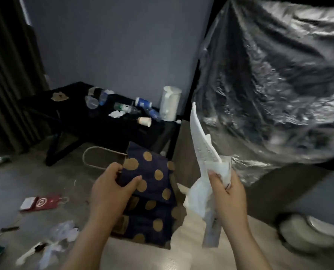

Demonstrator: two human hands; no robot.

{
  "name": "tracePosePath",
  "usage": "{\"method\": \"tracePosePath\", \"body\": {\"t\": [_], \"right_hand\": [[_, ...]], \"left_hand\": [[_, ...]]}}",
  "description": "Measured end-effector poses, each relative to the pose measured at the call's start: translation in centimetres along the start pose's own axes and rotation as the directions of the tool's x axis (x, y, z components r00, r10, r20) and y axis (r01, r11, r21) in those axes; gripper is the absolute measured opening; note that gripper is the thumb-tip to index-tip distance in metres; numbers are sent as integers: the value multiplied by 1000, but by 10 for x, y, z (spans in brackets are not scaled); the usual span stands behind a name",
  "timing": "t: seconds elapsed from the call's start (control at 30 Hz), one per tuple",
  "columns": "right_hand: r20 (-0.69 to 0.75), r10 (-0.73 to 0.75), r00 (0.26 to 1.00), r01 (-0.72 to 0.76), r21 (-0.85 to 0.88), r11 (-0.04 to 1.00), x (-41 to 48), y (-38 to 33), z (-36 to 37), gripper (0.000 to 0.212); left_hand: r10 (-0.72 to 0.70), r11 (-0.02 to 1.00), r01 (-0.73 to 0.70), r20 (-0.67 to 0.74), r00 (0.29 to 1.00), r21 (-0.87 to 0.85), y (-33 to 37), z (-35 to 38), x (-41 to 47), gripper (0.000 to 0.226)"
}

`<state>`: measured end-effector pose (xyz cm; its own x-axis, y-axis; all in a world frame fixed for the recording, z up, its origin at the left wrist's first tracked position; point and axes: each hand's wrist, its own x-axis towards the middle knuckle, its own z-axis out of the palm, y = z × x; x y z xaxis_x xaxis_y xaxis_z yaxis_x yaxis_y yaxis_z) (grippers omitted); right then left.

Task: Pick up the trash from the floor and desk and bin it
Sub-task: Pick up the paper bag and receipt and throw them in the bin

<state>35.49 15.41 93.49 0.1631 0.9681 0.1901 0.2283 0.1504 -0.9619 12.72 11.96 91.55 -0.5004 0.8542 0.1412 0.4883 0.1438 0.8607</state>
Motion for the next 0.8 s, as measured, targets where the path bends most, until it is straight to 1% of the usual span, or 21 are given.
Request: {"method": "tracePosePath", "body": {"t": [0.13,0.2,0.3,0.33,0.4,0.47,0.5,0.6,0.67,0.8], "right_hand": [[-184,32,982,-40,-40,998,-14,15,-76,10],[-281,44,959,-62,-55,997,-22,26,-117,8],[-405,52,913,-95,-85,992,-39,37,-186,9],[-445,61,893,-113,-90,990,-44,43,-209,10],[-575,79,814,-152,-81,985,-73,56,-289,11],[-594,70,801,-162,-102,982,-80,63,-307,10],[-627,75,776,-169,-90,982,-87,64,-323,9],[-715,68,696,-186,-88,979,-113,79,-407,6],[-755,84,650,-224,-85,971,-128,90,-458,10],[-823,108,558,-260,-49,964,-155,101,-536,9]], "left_hand": [[102,995,-99,199,975,-22,36,54,-19,22],[142,990,-138,294,945,-35,57,83,-30,19],[225,974,-217,393,891,-66,94,135,-59,16],[253,967,-241,426,868,-84,106,151,-71,15],[318,946,-304,507,801,-113,146,214,-120,14],[316,948,-282,521,793,-147,153,226,-130,13],[328,944,-289,539,776,-160,161,238,-141,13],[381,922,-332,610,695,-198,195,297,-200,13],[413,909,-343,634,654,-238,223,328,-240,13],[444,893,-344,683,579,-289,267,385,-301,11]]}}
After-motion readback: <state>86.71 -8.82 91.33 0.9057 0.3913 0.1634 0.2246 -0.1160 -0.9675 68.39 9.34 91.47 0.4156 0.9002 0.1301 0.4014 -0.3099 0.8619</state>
